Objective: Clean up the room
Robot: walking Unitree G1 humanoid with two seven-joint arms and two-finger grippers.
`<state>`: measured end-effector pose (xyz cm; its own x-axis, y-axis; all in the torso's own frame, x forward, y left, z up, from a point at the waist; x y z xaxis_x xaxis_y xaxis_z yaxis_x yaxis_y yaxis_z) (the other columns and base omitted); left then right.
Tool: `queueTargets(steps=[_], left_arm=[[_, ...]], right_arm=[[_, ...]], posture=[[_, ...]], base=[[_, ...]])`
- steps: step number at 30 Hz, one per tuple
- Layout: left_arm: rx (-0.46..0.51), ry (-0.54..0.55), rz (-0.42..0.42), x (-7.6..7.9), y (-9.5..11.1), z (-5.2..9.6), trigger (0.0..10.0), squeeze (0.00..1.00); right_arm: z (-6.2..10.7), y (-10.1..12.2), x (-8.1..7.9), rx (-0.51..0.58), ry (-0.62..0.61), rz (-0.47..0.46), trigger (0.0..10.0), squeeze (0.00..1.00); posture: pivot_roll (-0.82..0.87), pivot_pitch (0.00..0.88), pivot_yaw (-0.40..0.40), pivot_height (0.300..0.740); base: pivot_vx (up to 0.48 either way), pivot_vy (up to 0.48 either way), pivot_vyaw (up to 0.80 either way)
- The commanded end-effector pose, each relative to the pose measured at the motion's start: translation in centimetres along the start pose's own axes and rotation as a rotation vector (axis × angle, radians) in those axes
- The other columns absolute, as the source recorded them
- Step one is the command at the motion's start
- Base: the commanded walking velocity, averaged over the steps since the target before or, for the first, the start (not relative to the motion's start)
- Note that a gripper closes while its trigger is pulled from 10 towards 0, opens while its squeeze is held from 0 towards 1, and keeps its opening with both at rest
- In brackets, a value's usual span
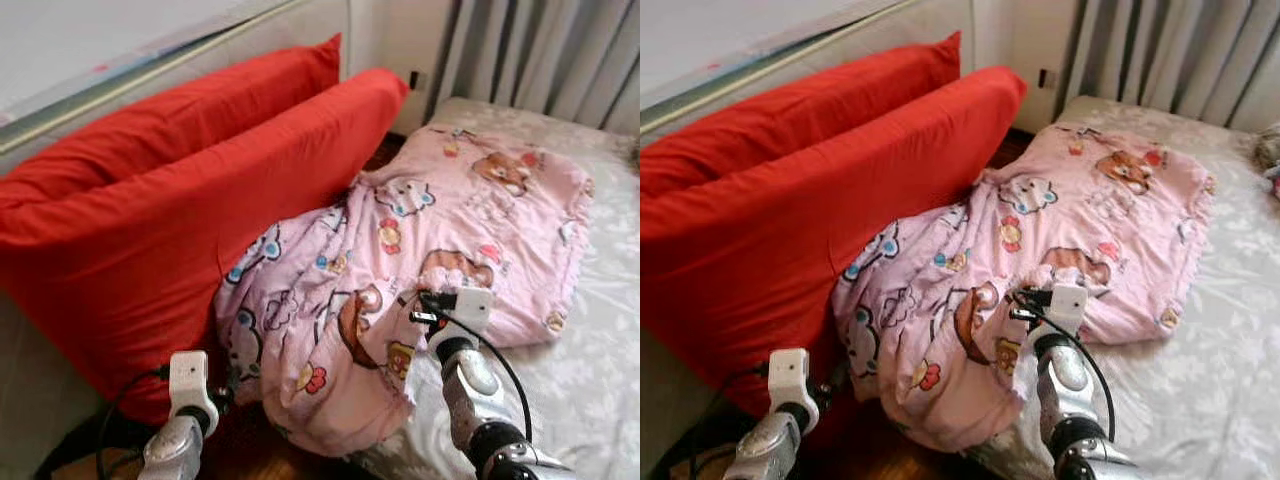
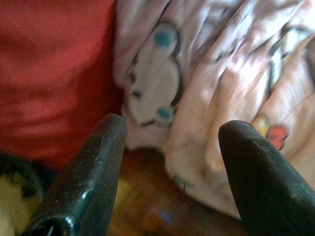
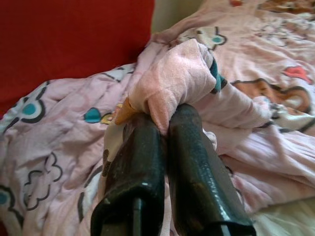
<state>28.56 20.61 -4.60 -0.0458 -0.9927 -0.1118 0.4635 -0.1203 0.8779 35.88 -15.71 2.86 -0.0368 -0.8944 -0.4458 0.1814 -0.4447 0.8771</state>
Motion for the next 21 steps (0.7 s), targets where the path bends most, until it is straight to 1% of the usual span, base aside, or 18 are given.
queueTargets(steps=[1,2,8,11,14,17,21], left_arm=[[-0.058,0.005,-0.024,-0.5,-1.4,0.4,10.0,0.0],[-0.075,0.01,-0.02,-0.6,-1.8,0.6,10.0,0.0],[-0.141,0.025,-0.006,-1.0,-3.5,1.3,10.0,0.0],[-0.151,0.027,-0.008,-1.1,-3.7,1.3,10.0,0.0],[-0.155,0.041,0.009,-1.2,-4.0,1.5,10.0,0.0],[-0.162,0.042,0.014,-1.1,-4.3,1.7,10.0,0.0],[-0.173,0.046,0.018,-1.0,-4.6,1.8,10.0,0.0]], right_arm=[[0.1,-0.4,-0.3,-0.009,0.005,0.006,10.0,0.0],[0.1,-0.5,-0.2,-0.01,0.002,0.006,10.0,0.0],[0.3,-0.8,-0.1,-0.021,-0.005,0.014,10.0,0.0],[0.1,-0.5,-0.2,-0.013,-0.002,0.013,10.0,0.0],[0.2,-0.5,-0.1,-0.008,-0.001,0.017,10.0,0.0],[0.4,-0.7,0.2,-0.01,-0.015,0.018,10.0,0.0],[0.4,-0.7,0.1,-0.006,-0.018,0.014,10.0,0.0]], posture=[[0.15,0.021,0.013,0.74],[0.15,0.003,0.012,0.74],[0.15,0.0,0.021,0.74],[0.15,0.0,0.024,0.74],[0.14,0.005,0.03,0.74],[0.15,0.031,0.03,0.74],[0.15,0.057,0.031,0.74]], base=[[0.0,0.0,0.0],[0.0,0.0,0.0],[0.0,0.0,0.0],[0.0,0.0,0.0],[0.0,0.0,0.0],[0.0,0.0,0.0],[0.0,0.0,0.0]])
Point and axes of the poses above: a point about 5 cm out from each wrist's last joint towards the gripper, its own z axis pointing back from the gripper into the wrist, its own y axis along the axis of the wrist's last joint, x = y × z, the point moved 4 cm from there along -z, pointing out of the wrist towards the gripper, and after that the axes turned 13 degrees about -z, right-handed, at the moved point
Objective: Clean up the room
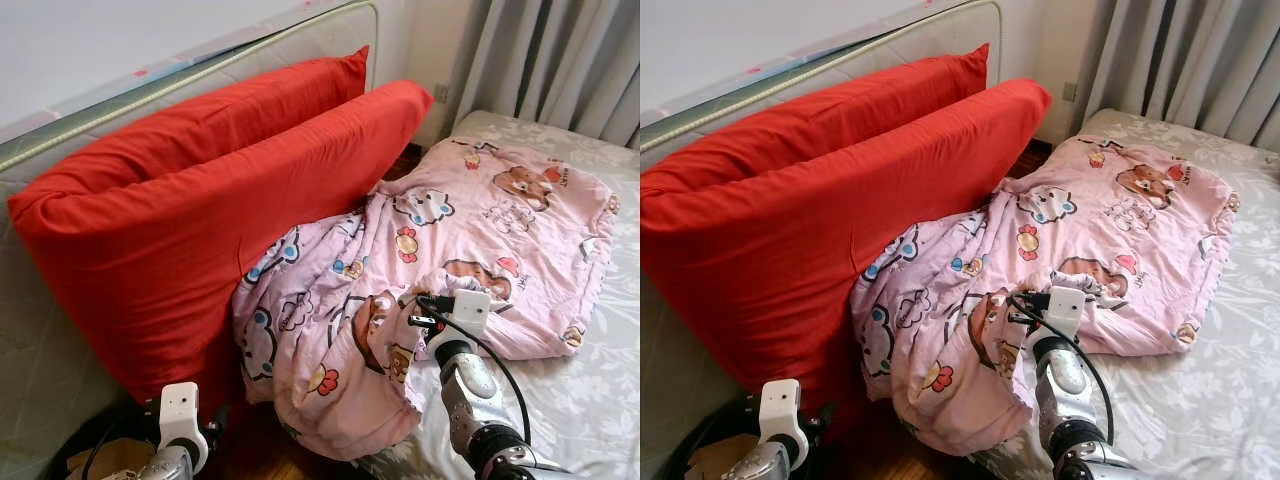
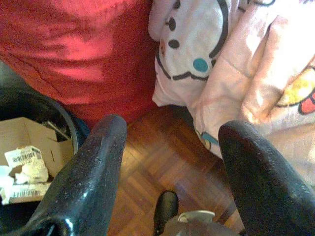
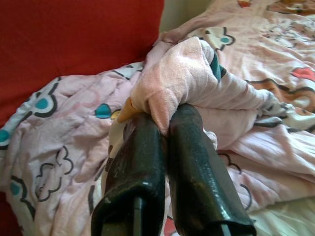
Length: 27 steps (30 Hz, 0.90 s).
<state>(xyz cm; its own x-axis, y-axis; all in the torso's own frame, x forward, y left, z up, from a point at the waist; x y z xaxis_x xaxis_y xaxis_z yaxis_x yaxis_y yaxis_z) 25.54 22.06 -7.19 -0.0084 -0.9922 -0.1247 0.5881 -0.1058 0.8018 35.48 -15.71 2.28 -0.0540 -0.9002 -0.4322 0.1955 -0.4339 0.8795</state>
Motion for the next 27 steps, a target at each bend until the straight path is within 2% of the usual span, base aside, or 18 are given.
queueTargets(steps=[1,4,6,9,17,25,27], left_arm=[[-0.026,0.007,0.009,-0.1,-0.8,0.2,10.0,0.0],[-0.032,0.008,0.009,-0.1,-1.0,0.3,10.0,0.0],[-0.044,0.007,0.007,-0.2,-1.5,0.5,10.0,0.0],[-0.057,-0.003,-0.004,-0.2,-1.9,0.6,10.0,0.0],[-0.066,0.004,0.008,0.0,-2.3,0.8,10.0,0.0],[-0.074,-0.004,0.007,0.4,-2.4,0.8,10.0,0.0],[-0.077,-0.002,0.01,0.4,-2.6,0.9,10.0,0.0]], right_arm=[[0.1,-0.2,-0.2,0.008,0.002,0.003,10.0,0.0],[0.1,-0.3,-0.4,0.008,0.003,0.002,10.0,0.0],[0.4,-0.7,-0.2,0.0,-0.006,0.0,10.0,0.0],[0.5,-1.0,-0.1,-0.012,-0.014,0.007,10.0,0.0],[0.3,-0.4,0.1,0.008,-0.019,0.016,10.0,0.0],[0.3,-0.1,0.2,0.025,-0.028,0.01,10.0,0.0],[0.4,-0.3,0.1,0.022,-0.026,0.011,10.0,0.0]], posture=[[0.15,0.057,0.031,0.74],[0.15,0.053,0.032,0.74],[0.16,0.0,0.032,0.74],[0.15,0.0,0.026,0.74],[0.15,0.008,0.03,0.74],[0.14,0.067,0.031,0.74],[0.15,0.046,0.031,0.74]], base=[[0.0,0.0,0.0],[0.0,0.0,0.0],[0.0,0.0,0.0],[0.0,0.0,0.0],[-0.03,0.0,0.0],[-0.034,0.0,0.0],[0.0,0.0,0.0]])
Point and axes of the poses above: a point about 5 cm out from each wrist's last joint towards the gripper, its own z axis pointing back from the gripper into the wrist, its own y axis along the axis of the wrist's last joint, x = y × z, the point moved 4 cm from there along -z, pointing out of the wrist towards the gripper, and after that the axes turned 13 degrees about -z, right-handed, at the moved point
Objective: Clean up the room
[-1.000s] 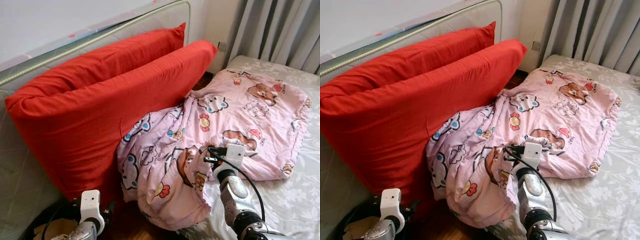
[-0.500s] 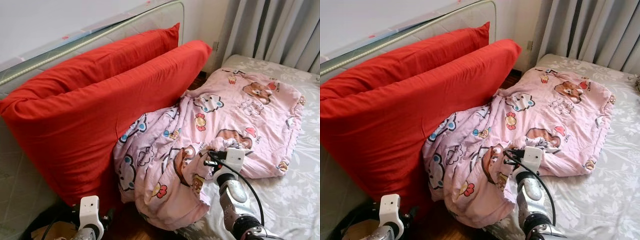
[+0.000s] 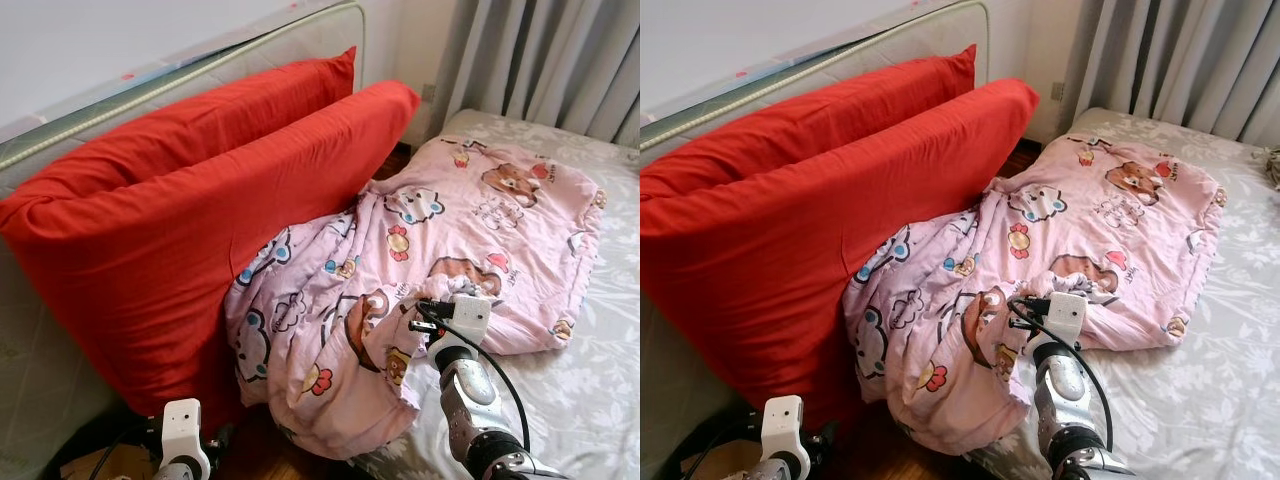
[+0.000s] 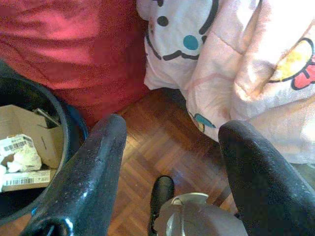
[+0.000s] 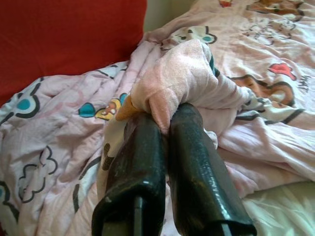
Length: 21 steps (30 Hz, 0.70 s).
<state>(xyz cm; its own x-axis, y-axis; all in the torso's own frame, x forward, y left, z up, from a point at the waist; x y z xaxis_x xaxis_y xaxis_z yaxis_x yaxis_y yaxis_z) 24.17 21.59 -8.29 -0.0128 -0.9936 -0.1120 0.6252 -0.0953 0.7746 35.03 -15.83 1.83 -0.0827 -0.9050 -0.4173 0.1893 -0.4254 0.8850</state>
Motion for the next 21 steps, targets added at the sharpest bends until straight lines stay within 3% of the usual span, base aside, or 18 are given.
queueTargets(steps=[1,3,21], left_arm=[[-0.03,0.01,0.003,-0.24,-0.98,0.32,10.0,0.0],[-0.038,0.012,0.005,-0.32,-1.26,0.42,10.0,0.0],[-0.031,0.028,0.034,-0.53,-1.21,0.44,10.0,0.0]], right_arm=[[0.04,0.08,-0.21,0.015,0.005,0.001,10.0,0.0],[0.2,-0.28,-0.19,0.006,0.002,-0.001,10.0,0.0],[0.11,-0.23,-0.16,0.006,-0.013,-0.006,10.0,0.0]], posture=[[0.15,0.046,0.031,0.74],[0.15,0.0,0.024,0.74],[0.16,0.008,0.027,0.74]], base=[[0.0,0.0,0.0],[-0.139,0.0,0.0],[0.0,0.0,0.0]])
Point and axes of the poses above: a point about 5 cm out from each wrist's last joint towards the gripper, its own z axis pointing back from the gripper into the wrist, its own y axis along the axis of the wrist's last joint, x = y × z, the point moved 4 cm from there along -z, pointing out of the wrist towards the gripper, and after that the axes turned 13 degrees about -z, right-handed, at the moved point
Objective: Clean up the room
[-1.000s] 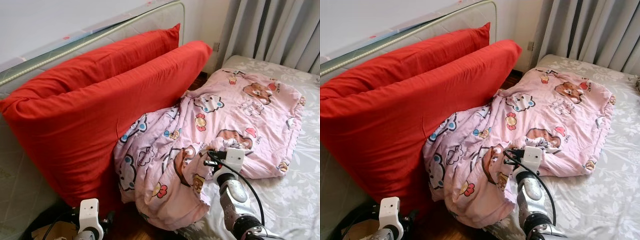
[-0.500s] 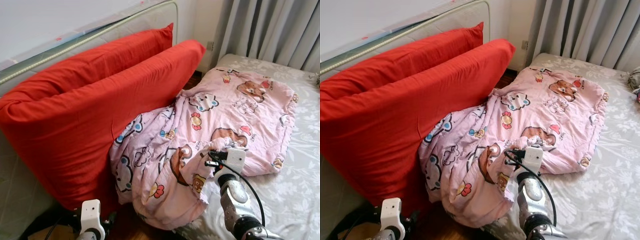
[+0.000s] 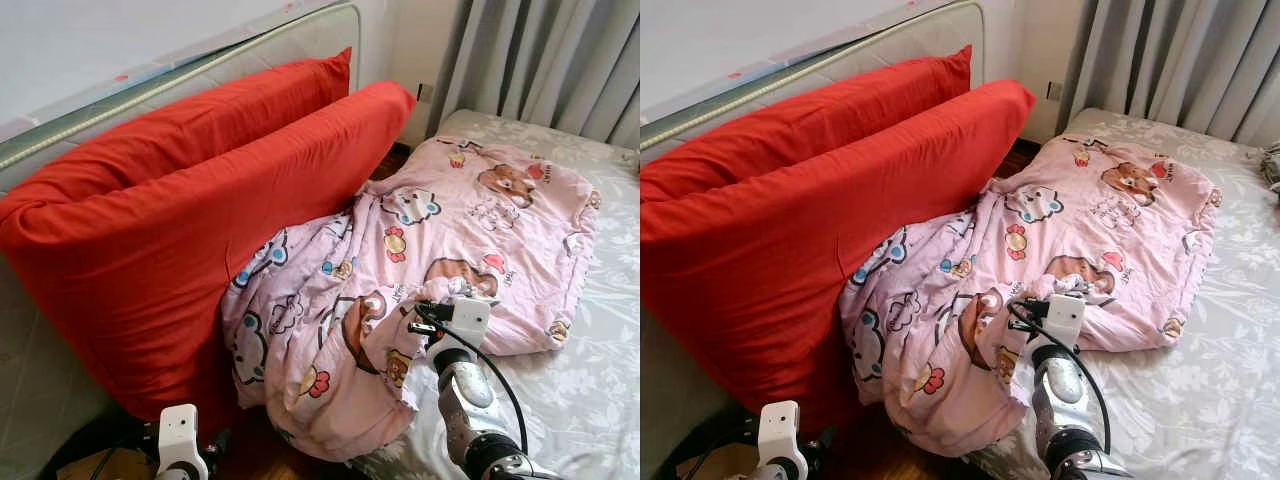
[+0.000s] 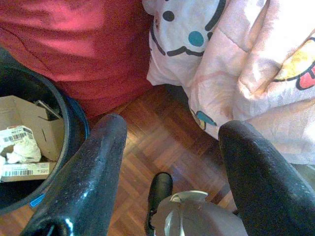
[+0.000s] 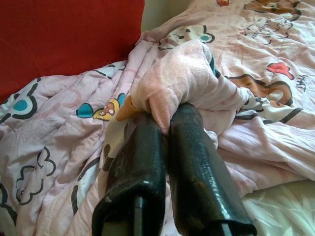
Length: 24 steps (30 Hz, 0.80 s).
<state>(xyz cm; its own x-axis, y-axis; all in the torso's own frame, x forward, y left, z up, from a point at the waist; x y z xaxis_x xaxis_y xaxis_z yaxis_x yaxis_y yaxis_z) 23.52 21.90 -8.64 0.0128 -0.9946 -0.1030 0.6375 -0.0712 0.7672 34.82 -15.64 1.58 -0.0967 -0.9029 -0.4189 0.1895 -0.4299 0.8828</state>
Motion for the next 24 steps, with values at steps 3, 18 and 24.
queueTargets(steps=[3,18,24], left_arm=[[-0.015,0.014,0.01,-0.28,-0.49,0.16,10.0,0.0],[-0.015,0.014,0.01,-0.28,-0.49,0.16,10.0,0.0],[-0.01,0.006,0.002,-0.19,0.34,-0.24,10.0,0.0]], right_arm=[[-0.04,0.11,-0.12,0.007,0.001,-0.001,10.0,0.0],[-0.04,0.11,-0.12,0.007,0.001,-0.001,10.0,0.0],[-0.55,1.03,-0.75,0.037,0.004,-0.003,10.0,0.0]], posture=[[0.16,0.008,0.027,0.74],[0.16,0.008,0.027,0.74],[0.16,0.088,0.037,0.74]], base=[[0.0,0.0,0.0],[0.0,0.0,0.0],[-0.146,0.0,0.0]])
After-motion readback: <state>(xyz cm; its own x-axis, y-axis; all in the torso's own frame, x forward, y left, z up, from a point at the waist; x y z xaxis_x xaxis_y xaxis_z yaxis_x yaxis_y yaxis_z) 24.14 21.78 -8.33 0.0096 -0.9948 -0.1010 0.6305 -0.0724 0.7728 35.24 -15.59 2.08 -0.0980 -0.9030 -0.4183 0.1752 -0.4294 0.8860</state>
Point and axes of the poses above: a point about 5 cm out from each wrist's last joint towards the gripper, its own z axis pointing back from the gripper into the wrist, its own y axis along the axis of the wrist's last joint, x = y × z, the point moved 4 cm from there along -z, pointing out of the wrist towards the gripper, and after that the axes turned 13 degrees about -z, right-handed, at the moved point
